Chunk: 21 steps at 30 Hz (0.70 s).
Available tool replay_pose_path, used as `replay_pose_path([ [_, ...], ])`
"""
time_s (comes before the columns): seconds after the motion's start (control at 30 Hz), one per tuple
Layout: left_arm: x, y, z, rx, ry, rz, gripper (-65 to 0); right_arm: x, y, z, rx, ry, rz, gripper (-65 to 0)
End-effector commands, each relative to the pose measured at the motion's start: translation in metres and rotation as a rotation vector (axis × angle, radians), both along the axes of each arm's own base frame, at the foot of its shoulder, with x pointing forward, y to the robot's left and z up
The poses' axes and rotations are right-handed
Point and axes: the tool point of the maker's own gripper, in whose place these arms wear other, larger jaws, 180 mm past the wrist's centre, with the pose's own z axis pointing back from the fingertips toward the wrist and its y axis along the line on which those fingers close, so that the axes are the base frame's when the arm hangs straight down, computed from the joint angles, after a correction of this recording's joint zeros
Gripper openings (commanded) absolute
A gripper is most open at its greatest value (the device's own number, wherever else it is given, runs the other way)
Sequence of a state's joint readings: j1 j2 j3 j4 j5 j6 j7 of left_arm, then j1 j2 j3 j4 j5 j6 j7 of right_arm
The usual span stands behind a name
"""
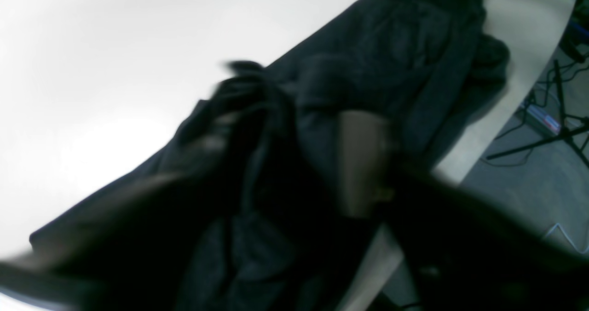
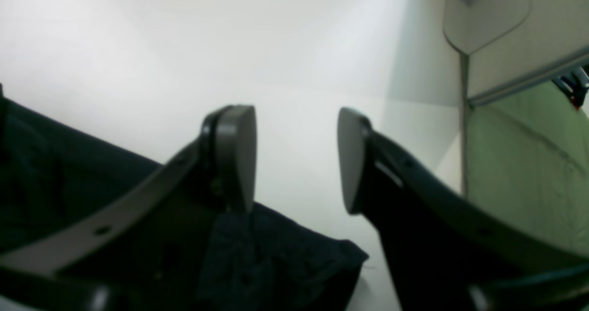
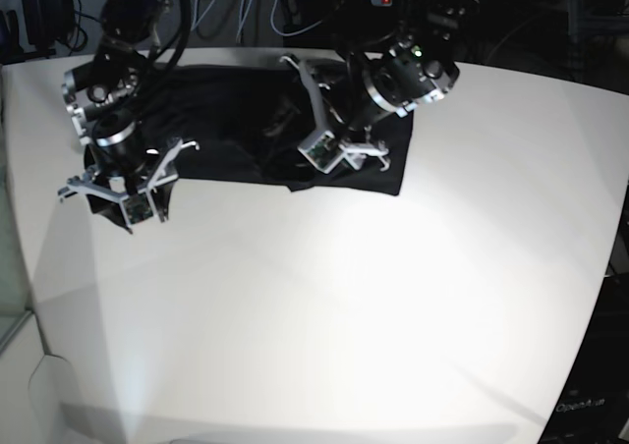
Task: Fold the T-shirt properly
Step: 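Lift the shirt end with the left gripper and fold it toward the right gripper, then release the folded end and raise both grippers away from the shirt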
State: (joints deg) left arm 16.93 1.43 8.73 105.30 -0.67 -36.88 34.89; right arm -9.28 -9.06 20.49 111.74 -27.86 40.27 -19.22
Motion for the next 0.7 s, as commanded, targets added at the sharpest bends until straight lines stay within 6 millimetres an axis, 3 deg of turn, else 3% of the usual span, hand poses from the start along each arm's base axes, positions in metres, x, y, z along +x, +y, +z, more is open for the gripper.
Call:
replay_pose_path([
  [0.0, 0.005, -0.006, 0.015, -0.052, -0.037, -0.001, -25.1, 0.006, 0.002, 0.013, 0.008, -0.053, 0.010, -35.8],
  [0.1, 0.005, -0.007, 0.018, -0.061, -0.042, -0.001, -19.4, 0.006, 0.002, 0.013, 0.008, -0.053, 0.010, -35.8],
  [0.4, 0.007, -0.003, 0.015, -0.047, -0.040, 0.005, -20.8, 0.006, 0.002, 0.013, 0.008, -0.053, 0.010, -35.8],
  [0.47, 0.008, -0.001, 0.014, -0.041, -0.041, 0.004, -27.4, 0.006, 0.002, 0.014, 0.008, -0.054, 0.010, -35.8],
  [0.53, 0.008, 0.003, 0.008, -0.034, -0.028, 0.014, -39.1, 0.006, 0.002, 0.014, 0.008, -0.054, 0.010, -35.8],
  [0.67, 0.018, 0.035, -0.011, 0.003, 0.015, 0.106, -65.0, 0.007, 0.001, 0.015, 0.006, -0.056, 0.005, -35.8],
])
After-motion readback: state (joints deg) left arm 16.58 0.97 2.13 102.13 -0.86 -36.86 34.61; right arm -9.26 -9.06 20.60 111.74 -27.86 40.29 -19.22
